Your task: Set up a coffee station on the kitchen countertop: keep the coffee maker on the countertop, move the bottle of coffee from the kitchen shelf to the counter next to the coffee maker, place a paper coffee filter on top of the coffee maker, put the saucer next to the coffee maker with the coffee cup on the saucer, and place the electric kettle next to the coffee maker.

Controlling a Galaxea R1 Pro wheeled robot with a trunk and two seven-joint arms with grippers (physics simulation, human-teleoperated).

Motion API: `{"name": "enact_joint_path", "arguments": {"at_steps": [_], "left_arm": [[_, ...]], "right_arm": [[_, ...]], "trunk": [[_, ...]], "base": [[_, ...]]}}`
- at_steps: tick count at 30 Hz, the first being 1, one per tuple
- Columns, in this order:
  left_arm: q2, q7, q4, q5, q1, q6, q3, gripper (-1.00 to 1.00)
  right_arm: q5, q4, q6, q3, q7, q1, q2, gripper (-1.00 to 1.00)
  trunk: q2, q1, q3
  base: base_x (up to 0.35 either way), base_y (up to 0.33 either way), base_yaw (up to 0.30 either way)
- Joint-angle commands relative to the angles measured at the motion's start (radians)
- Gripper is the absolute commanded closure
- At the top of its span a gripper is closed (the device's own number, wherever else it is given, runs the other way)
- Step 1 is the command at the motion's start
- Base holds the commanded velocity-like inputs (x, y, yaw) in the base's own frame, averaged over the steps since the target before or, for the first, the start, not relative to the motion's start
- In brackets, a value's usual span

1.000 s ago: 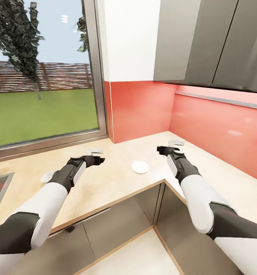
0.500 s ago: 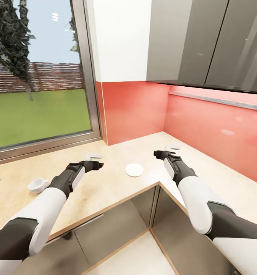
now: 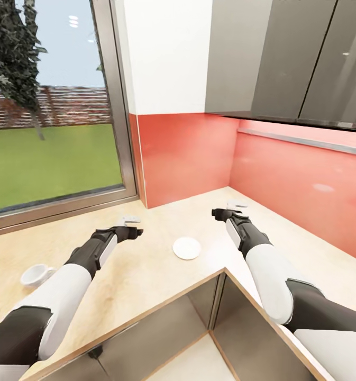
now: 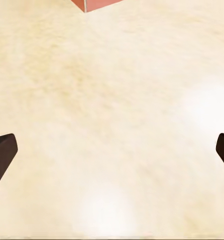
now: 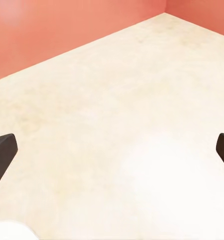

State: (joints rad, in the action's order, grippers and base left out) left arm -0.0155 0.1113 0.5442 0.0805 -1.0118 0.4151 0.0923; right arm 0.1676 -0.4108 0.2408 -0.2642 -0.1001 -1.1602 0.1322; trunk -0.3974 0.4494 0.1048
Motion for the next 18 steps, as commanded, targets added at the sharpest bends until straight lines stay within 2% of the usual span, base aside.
{"name": "enact_joint_path", "arguments": {"at_steps": [1, 12, 18], "left_arm": [[-0.001, -0.002, 0.003, 0.008, 0.002, 0.005, 0.006, -1.00], [-0.001, -0.002, 0.006, 0.008, 0.010, 0.007, 0.004, -1.00], [-0.001, -0.002, 0.004, 0.008, 0.010, 0.007, 0.004, -1.00]], "right_arm": [[0.010, -0.002, 0.006, -0.006, 0.000, -0.001, 0.001, -1.00], [0.011, -0.001, 0.007, -0.006, 0.000, -0.001, 0.001, -1.00], [0.012, 0.013, 0.006, -0.006, 0.000, -0.001, 0.001, -1.00]], "trunk": [[-0.003, 0.001, 0.002], [-0.003, 0.001, 0.002], [-0.003, 0.001, 0.002]], "base": [[0.055, 0.000, 0.000], [0.016, 0.000, -0.003], [0.158, 0.000, -0.179]]}}
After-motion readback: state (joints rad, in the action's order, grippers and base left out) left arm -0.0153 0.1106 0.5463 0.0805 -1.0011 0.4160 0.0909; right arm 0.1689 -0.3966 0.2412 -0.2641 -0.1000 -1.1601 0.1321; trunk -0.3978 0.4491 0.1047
